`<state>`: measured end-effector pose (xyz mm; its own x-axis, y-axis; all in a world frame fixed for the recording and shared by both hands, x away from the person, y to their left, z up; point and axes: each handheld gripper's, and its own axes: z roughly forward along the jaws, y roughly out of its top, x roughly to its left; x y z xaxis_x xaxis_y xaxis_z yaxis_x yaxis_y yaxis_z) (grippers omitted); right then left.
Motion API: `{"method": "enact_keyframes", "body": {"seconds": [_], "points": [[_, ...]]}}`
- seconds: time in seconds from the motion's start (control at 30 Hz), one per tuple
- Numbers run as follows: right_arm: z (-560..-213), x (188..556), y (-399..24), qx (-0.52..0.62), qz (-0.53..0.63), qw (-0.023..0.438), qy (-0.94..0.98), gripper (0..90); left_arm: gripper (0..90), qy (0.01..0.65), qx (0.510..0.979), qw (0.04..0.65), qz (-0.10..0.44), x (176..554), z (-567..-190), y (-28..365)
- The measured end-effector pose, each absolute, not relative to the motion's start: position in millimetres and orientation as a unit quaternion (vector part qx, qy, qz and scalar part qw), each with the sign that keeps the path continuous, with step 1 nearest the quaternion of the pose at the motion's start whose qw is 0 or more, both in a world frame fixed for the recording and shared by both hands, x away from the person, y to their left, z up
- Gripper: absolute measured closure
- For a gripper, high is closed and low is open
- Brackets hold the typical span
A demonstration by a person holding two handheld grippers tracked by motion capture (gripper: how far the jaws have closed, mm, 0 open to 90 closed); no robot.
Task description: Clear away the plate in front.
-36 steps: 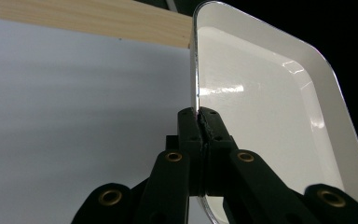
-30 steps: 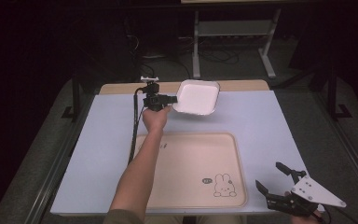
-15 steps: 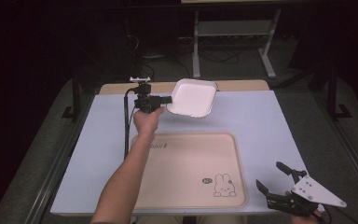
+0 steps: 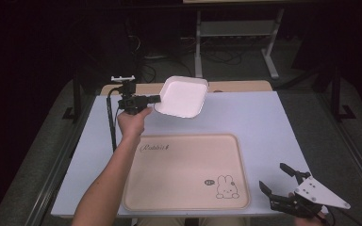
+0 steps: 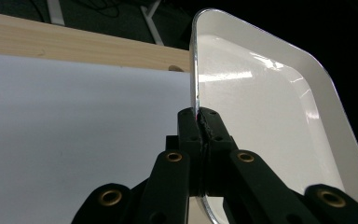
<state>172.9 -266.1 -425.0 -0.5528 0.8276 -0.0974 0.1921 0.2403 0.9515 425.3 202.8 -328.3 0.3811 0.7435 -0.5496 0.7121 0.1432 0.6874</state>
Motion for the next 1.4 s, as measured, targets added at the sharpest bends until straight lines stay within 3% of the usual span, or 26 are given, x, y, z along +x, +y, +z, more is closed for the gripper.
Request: {"method": "enact_keyframes", "body": {"seconds": [0.37, 0.87, 1.4], "points": [[-425, 173, -266, 0.357, 0.505, 0.314, 0.72, 12.9, 88.8, 0.543, 0.665, 0.513, 0.006, 395, -334, 216], [-425, 172, -266, 0.358, 0.504, 0.314, 0.721, 12.9, 89.0, 0.555, 0.669, 0.493, -0.021, 362, -382, 226], [-425, 172, -264, 0.354, 0.503, 0.314, 0.723, 12.9, 89.0, 0.577, 0.664, 0.475, -0.012, 328, -412, 232]]}}
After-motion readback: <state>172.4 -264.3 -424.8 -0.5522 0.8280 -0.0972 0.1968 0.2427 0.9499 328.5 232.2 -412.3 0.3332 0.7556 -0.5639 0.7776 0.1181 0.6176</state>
